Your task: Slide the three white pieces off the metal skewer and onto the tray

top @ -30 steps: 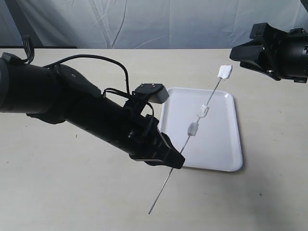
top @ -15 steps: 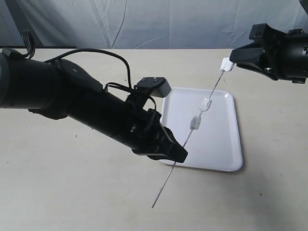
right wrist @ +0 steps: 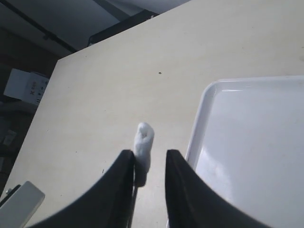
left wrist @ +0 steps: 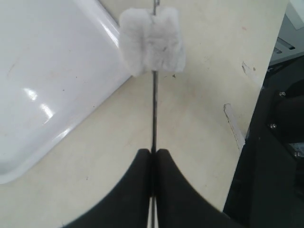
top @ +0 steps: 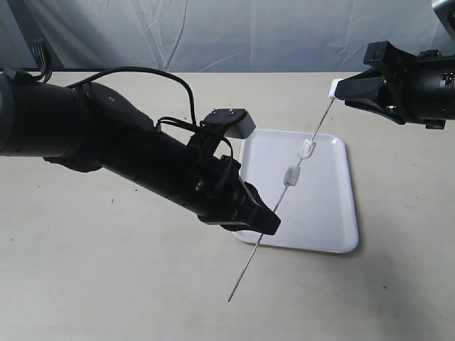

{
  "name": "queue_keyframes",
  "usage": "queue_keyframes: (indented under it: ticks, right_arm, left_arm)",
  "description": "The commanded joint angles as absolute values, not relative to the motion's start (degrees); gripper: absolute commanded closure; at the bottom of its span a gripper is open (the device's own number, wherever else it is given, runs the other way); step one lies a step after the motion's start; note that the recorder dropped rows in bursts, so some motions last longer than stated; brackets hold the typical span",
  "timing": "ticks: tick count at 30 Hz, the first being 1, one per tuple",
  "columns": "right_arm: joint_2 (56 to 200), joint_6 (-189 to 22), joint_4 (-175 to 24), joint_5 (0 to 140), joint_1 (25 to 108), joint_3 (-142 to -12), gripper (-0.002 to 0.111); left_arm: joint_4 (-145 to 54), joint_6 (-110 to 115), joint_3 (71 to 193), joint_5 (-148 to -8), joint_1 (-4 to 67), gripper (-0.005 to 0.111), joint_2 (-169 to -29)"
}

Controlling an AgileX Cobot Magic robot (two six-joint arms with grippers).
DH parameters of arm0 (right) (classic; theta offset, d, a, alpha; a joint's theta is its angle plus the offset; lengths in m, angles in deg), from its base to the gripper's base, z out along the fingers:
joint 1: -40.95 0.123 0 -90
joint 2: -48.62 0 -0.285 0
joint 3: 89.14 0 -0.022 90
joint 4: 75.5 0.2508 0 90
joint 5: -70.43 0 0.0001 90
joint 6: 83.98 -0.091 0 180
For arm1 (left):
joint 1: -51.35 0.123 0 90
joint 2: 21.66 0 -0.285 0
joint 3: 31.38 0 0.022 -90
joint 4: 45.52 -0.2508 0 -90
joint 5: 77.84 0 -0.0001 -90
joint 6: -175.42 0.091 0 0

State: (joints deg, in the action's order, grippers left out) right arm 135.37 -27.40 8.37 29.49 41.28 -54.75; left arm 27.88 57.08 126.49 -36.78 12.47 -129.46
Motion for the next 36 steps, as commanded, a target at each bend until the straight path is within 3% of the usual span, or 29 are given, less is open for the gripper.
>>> queue_keyframes:
  ticks: [1, 5, 9, 10, 36]
  right_arm:
    - [135.5, -27.3, 8.3, 29.5, 41.1, -55.1, 0.085]
    - [135.5, -27.3, 8.3, 29.8, 41.1, -55.1, 0.085]
    - [135.5, -27.3, 8.4, 29.6, 41.1, -55.1, 0.1]
    - [135.5, -27.3, 8.4, 29.6, 41.1, -55.1, 0.109]
    - [135.3, -25.2, 11.7, 35.9, 41.1, -55.1, 0.109]
  left_arm:
    - [27.9, 57.1, 126.9, -36.2, 12.7, 0.107, -129.3]
    - [27.0, 56.9, 126.9, -36.1, 12.7, 0.107, -129.3]
    - [27.0, 56.9, 126.9, -35.9, 12.7, 0.107, -129.3]
    - [27.0, 56.9, 126.9, -35.6, 12.7, 0.107, -129.3]
    - [28.9, 55.8, 123.5, -29.3, 12.4, 0.107, -129.3]
